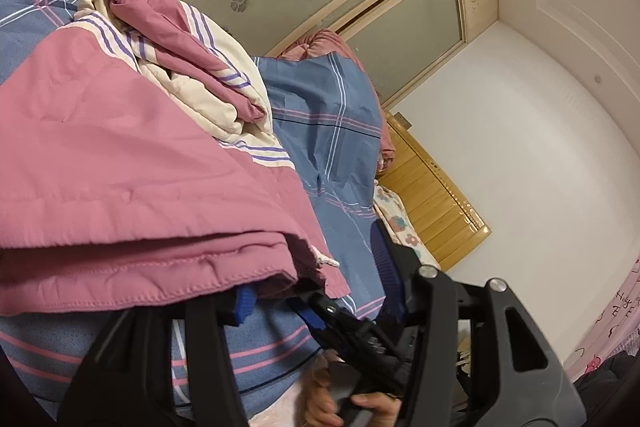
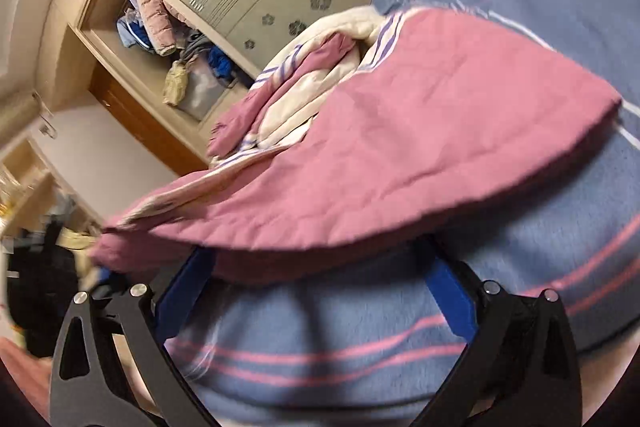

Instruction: Fold large clothes

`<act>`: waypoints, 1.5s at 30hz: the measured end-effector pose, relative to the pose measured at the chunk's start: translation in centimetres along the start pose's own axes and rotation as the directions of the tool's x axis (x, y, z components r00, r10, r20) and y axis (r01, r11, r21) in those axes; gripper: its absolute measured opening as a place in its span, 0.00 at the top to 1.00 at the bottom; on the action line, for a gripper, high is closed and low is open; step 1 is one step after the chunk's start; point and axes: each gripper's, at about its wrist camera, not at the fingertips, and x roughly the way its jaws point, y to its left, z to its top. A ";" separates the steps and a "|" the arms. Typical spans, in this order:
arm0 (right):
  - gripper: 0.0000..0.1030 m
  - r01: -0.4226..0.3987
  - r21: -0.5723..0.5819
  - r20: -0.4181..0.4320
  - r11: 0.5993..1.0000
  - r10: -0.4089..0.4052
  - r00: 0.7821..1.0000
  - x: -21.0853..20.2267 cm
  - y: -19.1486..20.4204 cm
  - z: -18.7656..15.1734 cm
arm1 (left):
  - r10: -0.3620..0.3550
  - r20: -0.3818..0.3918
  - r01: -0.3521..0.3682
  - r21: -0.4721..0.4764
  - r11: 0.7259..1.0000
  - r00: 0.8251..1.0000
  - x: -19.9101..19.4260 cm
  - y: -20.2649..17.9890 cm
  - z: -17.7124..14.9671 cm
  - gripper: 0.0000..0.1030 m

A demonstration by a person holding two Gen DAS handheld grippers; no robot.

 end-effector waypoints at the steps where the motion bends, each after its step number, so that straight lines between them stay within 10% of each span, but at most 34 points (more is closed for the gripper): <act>1: 0.04 0.016 -0.036 0.012 0.999 -0.016 1.000 0.5 0.3 0.0 | 0.000 -0.002 0.000 0.001 1.000 1.000 0.0 0.1 0.0 0.50; 5: 0.35 0.038 0.037 0.016 0.999 -0.039 0.999 1.7 -1.7 1.3 | -0.006 -0.003 0.006 0.001 1.000 1.000 0.0 0.4 -0.2 0.50; 8: 0.91 0.012 0.181 -0.011 0.983 -0.010 1.000 2.3 -4.9 2.6 | -0.007 -0.003 0.007 -0.010 1.000 1.000 0.1 0.7 -0.2 0.50; 17: 0.95 -0.116 0.170 0.099 0.979 0.100 0.990 -3.7 -7.8 6.9 | 0.043 -0.020 -0.043 0.004 0.999 0.999 -0.6 1.2 -1.3 0.48; 24: 0.95 0.003 0.199 0.034 0.980 -0.009 0.999 -7.5 -12.3 5.9 | 0.131 -0.068 -0.137 -0.081 0.987 0.989 -1.4 4.4 -3.9 0.44; 29: 0.83 0.166 -0.076 -0.099 0.983 -0.173 0.980 -7.8 -10.6 5.1 | 0.401 -0.130 -0.404 -0.002 0.915 0.907 -3.7 4.2 -5.5 0.18; 30: 0.59 0.237 -0.199 -0.104 0.951 -0.260 0.960 -8.4 -9.2 5.5 | 0.473 -0.123 -0.470 0.054 0.881 0.872 -4.3 3.3 -5.5 0.08; 31: 0.15 0.308 -0.320 -0.076 0.896 -0.349 0.934 -9.0 -7.6 5.9 | 0.581 -0.089 -0.563 0.162 0.810 0.809 -5.0 1.7 -5.4 0.05; 32: 0.01 0.362 -0.419 -0.019 0.832 -0.407 0.913 -9.5 -6.3 5.8 | 0.658 -0.040 -0.624 0.278 0.730 0.752 -5.6 0.0 -5.4 0.02; 34: 0.01 0.397 -0.670 0.150 0.627 -0.410 0.900 -10.7 -2.8 5.8 | 0.739 0.041 -0.674 0.447 0.588 0.673 -6.2 -2.5 -5.2 0.02; 38: 0.01 0.283 -0.926 0.157 0.252 -0.426 0.891 -7.8 -0.4 4.7 | 0.850 0.263 -0.684 0.715 0.147 0.457 -4.3 -3.5 -4.6 0.02; 40: 0.01 0.213 -0.974 0.156 0.074 -0.460 0.874 -5.8 -0.6 3.6 | 0.864 0.279 -0.588 0.808 0.025 0.419 -2.6 -2.4 -4.7 0.02; 43: 0.01 0.092 -0.993 0.117 -0.074 -0.503 0.856 -3.4 -1.5 2.4 | 0.859 0.266 -0.444 0.894 -0.050 0.438 0.1 -1.0 -5.4 0.02; 45: 0.01 0.042 -0.985 0.125 -0.170 -0.519 0.845 -2.1 -2.1 1.4 | 0.859 0.294 -0.395 0.911 -0.119 0.419 1.5 0.2 -5.8 0.02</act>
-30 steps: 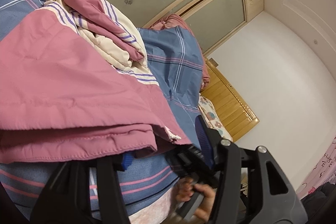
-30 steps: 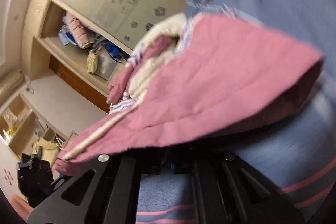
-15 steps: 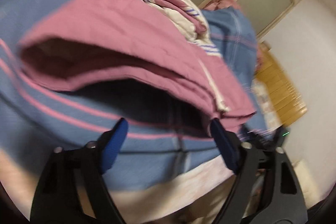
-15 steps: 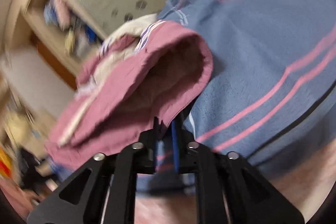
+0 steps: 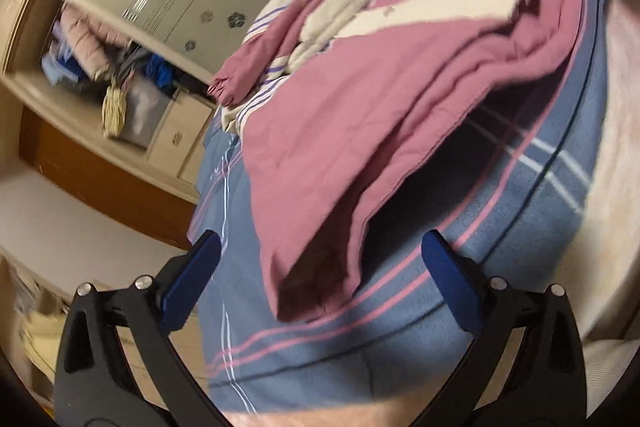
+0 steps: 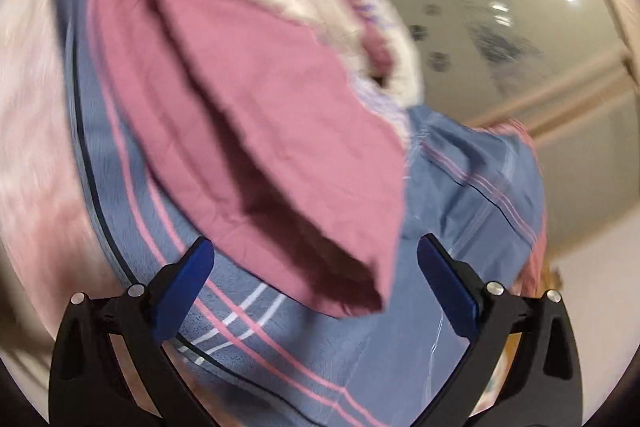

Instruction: Fold large clothes

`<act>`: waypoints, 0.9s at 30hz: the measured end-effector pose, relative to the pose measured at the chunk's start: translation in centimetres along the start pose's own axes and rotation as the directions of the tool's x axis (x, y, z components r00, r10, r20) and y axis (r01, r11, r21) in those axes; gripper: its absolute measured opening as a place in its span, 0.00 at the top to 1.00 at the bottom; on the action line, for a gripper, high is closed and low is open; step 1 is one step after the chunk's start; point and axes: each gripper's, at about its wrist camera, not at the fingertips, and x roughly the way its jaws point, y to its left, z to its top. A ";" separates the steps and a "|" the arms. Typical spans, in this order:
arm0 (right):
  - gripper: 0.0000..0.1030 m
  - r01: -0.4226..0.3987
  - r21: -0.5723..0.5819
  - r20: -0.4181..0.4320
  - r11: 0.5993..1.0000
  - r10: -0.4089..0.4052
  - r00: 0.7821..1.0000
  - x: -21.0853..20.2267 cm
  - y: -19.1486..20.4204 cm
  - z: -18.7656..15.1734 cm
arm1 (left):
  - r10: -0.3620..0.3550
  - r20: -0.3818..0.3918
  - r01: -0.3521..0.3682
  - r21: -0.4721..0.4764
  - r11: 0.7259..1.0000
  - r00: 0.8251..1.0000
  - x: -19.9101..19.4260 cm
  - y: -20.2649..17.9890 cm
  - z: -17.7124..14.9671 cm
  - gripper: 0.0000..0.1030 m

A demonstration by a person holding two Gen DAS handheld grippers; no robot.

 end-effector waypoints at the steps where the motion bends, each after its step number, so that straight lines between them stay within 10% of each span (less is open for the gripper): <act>1: 0.01 0.021 -0.047 0.006 0.999 -0.021 1.000 0.5 0.6 0.2 | 0.025 0.003 -0.026 0.034 0.999 1.000 0.8 -0.5 0.4 0.02; 13: 0.05 0.182 -0.078 0.132 0.980 -0.170 0.976 2.3 0.9 4.4 | 0.060 0.097 -0.050 -0.103 0.993 0.993 4.4 -0.7 4.7 0.08; 17: 0.70 0.151 -0.060 0.140 0.987 -0.142 0.980 2.2 1.3 4.8 | 0.036 0.060 -0.031 -0.079 0.996 0.998 5.0 -1.6 4.7 0.70; 19: 0.87 0.126 -0.091 0.104 0.988 -0.117 0.988 2.9 2.0 4.9 | 0.013 0.051 -0.010 -0.074 0.997 0.999 4.7 -1.9 4.3 0.72; 27: 0.93 0.065 0.091 0.126 0.994 -0.076 0.989 1.7 -1.2 5.0 | -0.002 0.064 0.011 -0.131 0.991 0.998 4.1 -0.6 3.9 0.86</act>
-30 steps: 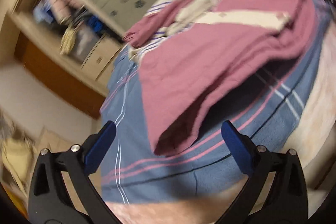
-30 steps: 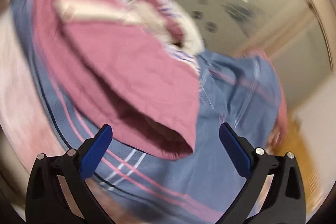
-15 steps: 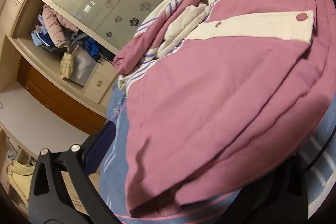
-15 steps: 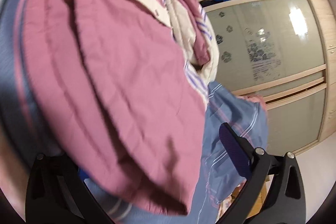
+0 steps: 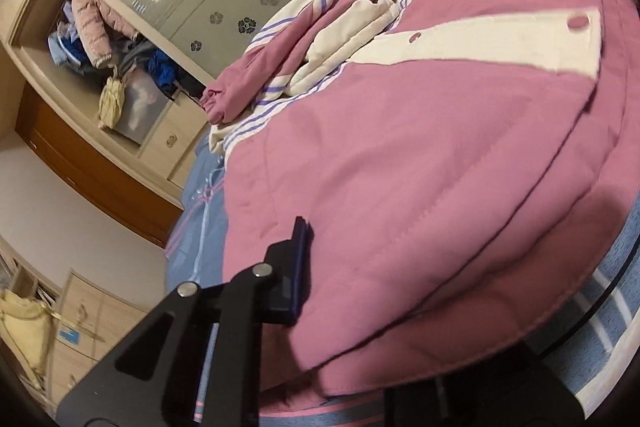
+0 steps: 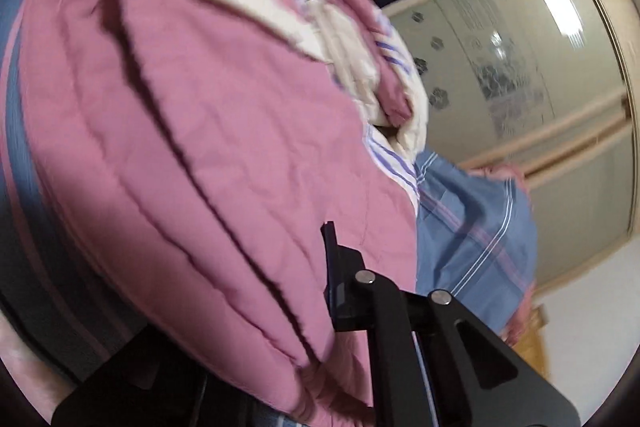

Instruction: Fold large clothes

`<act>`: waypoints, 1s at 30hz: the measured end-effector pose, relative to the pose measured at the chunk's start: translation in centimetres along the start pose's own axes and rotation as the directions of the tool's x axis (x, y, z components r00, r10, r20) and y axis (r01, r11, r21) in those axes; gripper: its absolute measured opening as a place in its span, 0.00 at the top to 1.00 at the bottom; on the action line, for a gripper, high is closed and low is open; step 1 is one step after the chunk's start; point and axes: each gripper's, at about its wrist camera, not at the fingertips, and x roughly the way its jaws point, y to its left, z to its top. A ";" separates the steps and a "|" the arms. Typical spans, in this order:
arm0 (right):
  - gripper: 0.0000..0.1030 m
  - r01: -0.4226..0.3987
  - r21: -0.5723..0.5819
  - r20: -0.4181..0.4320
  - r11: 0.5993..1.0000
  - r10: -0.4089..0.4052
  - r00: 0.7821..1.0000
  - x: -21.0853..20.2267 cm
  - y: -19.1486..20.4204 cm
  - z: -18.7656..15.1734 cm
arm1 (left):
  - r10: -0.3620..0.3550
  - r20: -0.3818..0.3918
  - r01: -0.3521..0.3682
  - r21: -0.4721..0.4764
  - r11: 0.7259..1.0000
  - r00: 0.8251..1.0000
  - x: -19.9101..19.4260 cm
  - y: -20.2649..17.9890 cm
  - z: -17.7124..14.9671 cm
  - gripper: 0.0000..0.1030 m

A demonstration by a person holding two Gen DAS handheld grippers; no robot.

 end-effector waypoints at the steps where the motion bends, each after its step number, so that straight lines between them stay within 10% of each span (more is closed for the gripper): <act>1: 0.93 0.014 -0.005 0.009 1.000 -0.014 1.000 -0.2 -0.3 0.2 | 0.016 0.006 -0.016 0.022 1.000 1.000 -0.2 -0.1 0.1 0.86; 12: 0.92 0.070 -0.106 0.071 0.992 -0.063 0.996 3.0 -14.9 8.0 | 0.240 0.137 -0.267 0.242 0.933 0.961 1.8 10.4 9.4 0.83; 18: 0.90 0.118 -0.088 -0.044 0.989 -0.122 0.992 14.8 -24.4 15.6 | 0.329 0.068 -0.333 0.318 0.888 0.942 14.0 18.8 17.8 0.82; 22: 0.84 0.077 0.053 -0.175 0.996 -0.067 0.982 24.8 -25.6 18.2 | 0.305 -0.098 -0.265 0.296 0.918 0.947 24.5 19.2 20.0 0.76; 26: 0.19 0.242 -0.123 -0.220 0.962 -0.264 0.939 30.4 -20.7 17.4 | 0.304 -0.216 -0.244 0.265 0.933 0.928 31.1 16.2 19.4 0.29; 30: 0.01 0.368 -0.090 -0.214 0.925 -0.379 0.900 30.5 -21.5 16.5 | 0.380 -0.169 -0.350 0.181 0.919 0.910 30.8 17.7 19.8 0.02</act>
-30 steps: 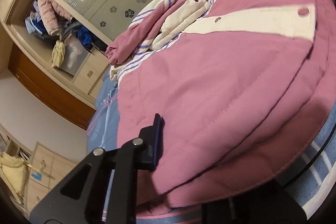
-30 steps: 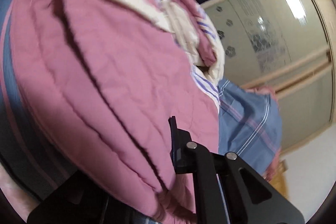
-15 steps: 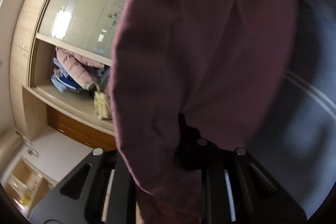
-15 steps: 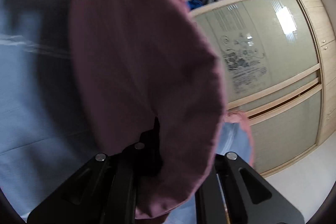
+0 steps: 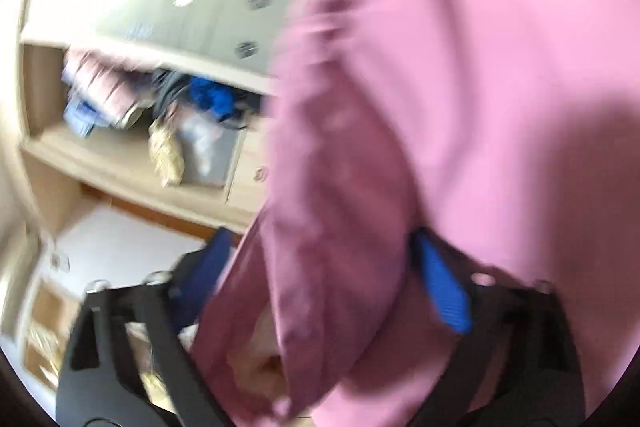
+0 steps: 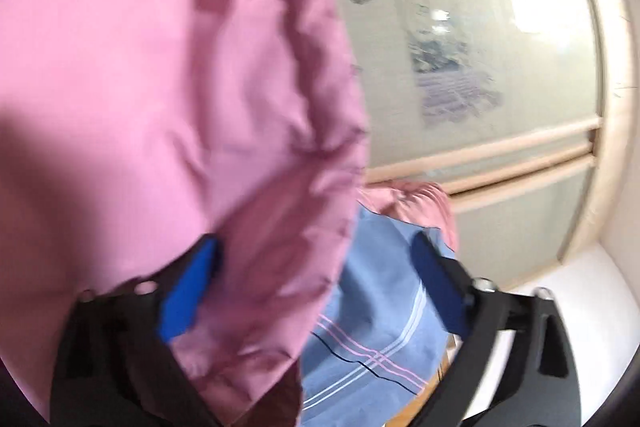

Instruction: Fold large clothes

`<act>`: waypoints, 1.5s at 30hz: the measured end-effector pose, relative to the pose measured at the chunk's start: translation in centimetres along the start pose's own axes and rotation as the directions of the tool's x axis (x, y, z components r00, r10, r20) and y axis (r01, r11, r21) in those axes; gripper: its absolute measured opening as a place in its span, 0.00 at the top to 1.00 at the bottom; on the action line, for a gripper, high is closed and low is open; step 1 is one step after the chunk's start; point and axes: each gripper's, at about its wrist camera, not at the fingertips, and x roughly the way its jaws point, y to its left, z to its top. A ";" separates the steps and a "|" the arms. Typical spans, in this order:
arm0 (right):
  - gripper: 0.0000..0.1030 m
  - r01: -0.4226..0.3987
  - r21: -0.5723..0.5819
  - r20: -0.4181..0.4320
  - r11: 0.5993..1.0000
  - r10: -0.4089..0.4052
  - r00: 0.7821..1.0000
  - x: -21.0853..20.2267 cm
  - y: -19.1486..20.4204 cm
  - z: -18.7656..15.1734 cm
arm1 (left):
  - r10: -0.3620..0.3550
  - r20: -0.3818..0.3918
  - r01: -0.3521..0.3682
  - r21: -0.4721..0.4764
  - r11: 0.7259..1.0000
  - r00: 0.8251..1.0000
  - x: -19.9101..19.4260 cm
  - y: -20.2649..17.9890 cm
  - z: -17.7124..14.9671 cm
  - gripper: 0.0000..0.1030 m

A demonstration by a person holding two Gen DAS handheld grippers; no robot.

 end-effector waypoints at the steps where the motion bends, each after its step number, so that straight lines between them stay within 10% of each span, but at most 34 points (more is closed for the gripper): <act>1: 0.01 -0.002 0.027 -0.032 1.000 0.003 0.999 0.4 -1.2 0.0 | -0.002 -0.018 0.001 -0.066 0.998 1.000 0.2 1.7 0.0 0.02; 7: 0.01 0.244 0.114 -0.141 0.963 -0.227 0.964 0.2 -9.6 0.2 | 0.142 -0.064 -0.154 -0.273 0.949 0.988 -1.0 10.3 -0.9 0.02; 9: 0.01 0.195 0.320 -0.145 0.927 -0.155 0.977 -1.8 -13.3 -0.8 | 0.084 -0.017 -0.083 -0.408 0.909 0.996 -3.1 12.7 -1.6 0.02; 12: 0.01 -0.065 0.682 -0.019 0.728 0.106 0.994 -3.5 -16.3 -2.4 | -0.175 0.199 0.257 -0.541 0.801 0.964 -6.9 12.1 -2.3 0.02; 15: 0.01 -0.329 0.825 0.127 0.460 0.417 0.900 -2.6 -11.7 -3.6 | -0.386 0.289 0.481 -0.586 0.653 0.876 -7.3 6.7 -2.0 0.02; 16: 0.01 -0.352 0.834 0.135 0.426 0.460 0.878 -2.5 -9.9 -3.2 | -0.432 0.286 0.510 -0.617 0.600 0.855 -6.3 4.6 -1.7 0.02; 18: 0.01 -0.370 0.819 0.120 0.438 0.500 0.858 -1.9 -4.6 -2.1 | -0.465 0.264 0.506 -0.675 0.537 0.845 -4.0 1.4 -1.4 0.02; 20: 0.01 -0.344 0.782 0.104 0.519 0.435 0.894 -2.1 -2.0 -0.9 | -0.453 0.264 0.492 -0.701 0.516 0.851 -2.4 -0.8 -1.1 0.02; 23: 0.01 -0.328 0.726 0.088 0.604 0.391 0.916 -0.4 -0.7 0.8 | -0.427 0.243 0.469 -0.670 0.575 0.871 -0.1 -2.1 0.6 0.02; 27: 0.01 -0.337 0.750 0.076 0.569 0.432 0.899 3.5 -1.7 -0.5 | -0.359 0.150 0.364 -0.656 0.661 0.921 4.2 -0.6 1.2 0.02; 31: 0.01 -0.156 0.787 -0.067 0.597 0.334 0.940 7.3 -2.1 -4.5 | -0.340 0.064 0.269 -0.752 0.601 0.938 9.2 3.1 -3.1 0.02; 34: 0.01 0.018 0.798 -0.250 0.603 0.303 0.920 10.1 -2.3 -9.8 | -0.387 0.043 0.256 -0.817 0.517 0.921 12.2 5.2 -7.9 0.02; 37: 0.01 -0.033 0.874 -0.205 0.485 0.429 0.880 11.4 -2.6 -13.3 | -0.367 -0.032 0.146 -0.882 0.448 0.930 13.7 7.1 -11.7 0.02; 39: 0.01 0.008 0.874 -0.187 0.486 0.320 0.929 8.7 -4.5 -13.2 | -0.307 0.073 0.157 -0.953 0.261 0.949 11.3 9.7 -14.1 0.02; 41: 0.01 -0.017 0.922 -0.062 0.386 0.190 0.980 2.6 -5.8 -13.4 | -0.161 0.206 0.230 -0.961 0.152 0.965 5.6 10.8 -15.1 0.02; 43: 0.01 -0.176 0.958 0.144 0.227 0.150 0.978 -2.6 -5.5 -13.8 | -0.104 0.414 0.425 -0.893 0.150 0.905 -0.4 9.4 -14.5 0.02; 45: 0.01 -0.276 0.951 0.247 0.137 0.196 0.949 -5.5 -3.0 -13.0 | -0.116 0.480 0.493 -0.832 0.253 0.869 -4.0 5.3 -12.5 0.02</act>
